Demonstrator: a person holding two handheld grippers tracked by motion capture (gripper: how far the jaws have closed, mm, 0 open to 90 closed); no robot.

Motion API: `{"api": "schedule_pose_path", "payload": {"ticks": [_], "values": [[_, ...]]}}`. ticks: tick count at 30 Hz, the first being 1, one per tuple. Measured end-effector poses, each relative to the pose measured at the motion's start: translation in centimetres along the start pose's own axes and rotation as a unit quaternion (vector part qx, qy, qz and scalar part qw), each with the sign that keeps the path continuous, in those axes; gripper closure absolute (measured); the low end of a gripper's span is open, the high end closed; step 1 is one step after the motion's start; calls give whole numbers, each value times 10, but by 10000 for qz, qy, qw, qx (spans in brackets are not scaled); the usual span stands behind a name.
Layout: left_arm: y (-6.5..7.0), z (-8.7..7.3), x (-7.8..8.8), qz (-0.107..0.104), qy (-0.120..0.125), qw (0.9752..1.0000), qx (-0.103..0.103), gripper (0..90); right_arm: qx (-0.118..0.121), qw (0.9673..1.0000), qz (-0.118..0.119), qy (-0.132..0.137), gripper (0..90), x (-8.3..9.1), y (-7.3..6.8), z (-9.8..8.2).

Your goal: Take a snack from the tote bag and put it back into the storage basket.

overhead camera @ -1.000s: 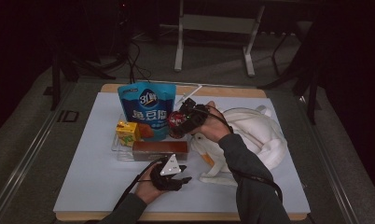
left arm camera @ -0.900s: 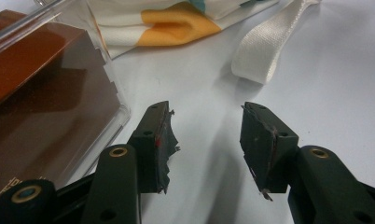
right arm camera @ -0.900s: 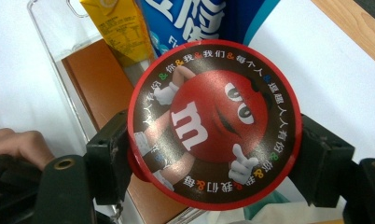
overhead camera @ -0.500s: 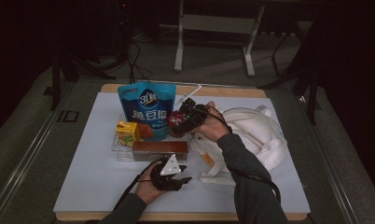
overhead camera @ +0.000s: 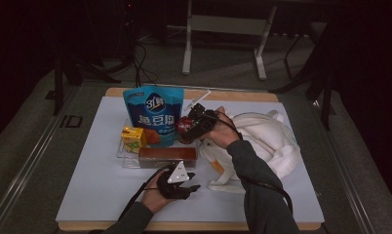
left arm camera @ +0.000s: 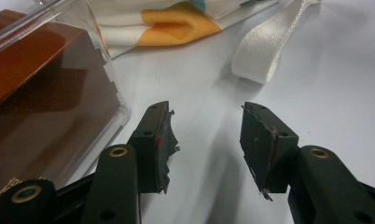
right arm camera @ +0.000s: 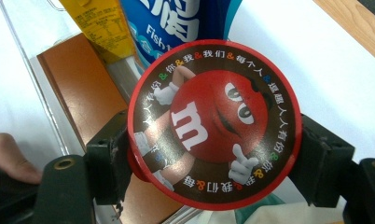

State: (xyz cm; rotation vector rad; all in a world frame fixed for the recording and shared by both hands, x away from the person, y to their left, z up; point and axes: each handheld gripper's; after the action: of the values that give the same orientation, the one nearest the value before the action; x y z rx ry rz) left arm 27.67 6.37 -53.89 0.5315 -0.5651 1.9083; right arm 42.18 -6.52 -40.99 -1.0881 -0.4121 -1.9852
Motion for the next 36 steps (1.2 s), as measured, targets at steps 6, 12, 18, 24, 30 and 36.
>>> {"api": "schedule_pose_path", "payload": {"ticks": [6, 12, 18, 24, 30, 36], "values": [[0, 0, 0, -2, -10, 10000, -14, 527, -10, 10000, -10, -34, 253, -6, 2, -2], [0, 0, 0, -2, -7, 10000, 5, 527, 29, 9999, -95, -129, 253, -13, 3, -4], [0, 0, 0, -8, -6, 10000, -3, 526, 64, 9996, -91, -255, 253, -20, 1, -7], [0, 0, 0, -9, -5, 10000, 1, 526, 106, 9994, 25, -333, 253, -23, -2, -8], [0, 0, 0, -6, -12, 10000, -8, 526, 127, 9993, -24, -352, 252, -24, -3, -7], [0, 0, 0, -8, -10, 10000, -6, 526, 160, 9991, -43, -389, 250, -28, -2, -8]]}}
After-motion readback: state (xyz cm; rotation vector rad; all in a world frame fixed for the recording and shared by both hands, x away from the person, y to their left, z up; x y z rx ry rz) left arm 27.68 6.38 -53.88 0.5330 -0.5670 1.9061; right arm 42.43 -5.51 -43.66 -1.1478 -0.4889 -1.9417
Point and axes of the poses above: each handheld gripper's, and its own axes: x roughly backward along the jaws, z roughly out of its top, y roughly to its right, and after that the axes turned 9 degrees about -x, right-handed
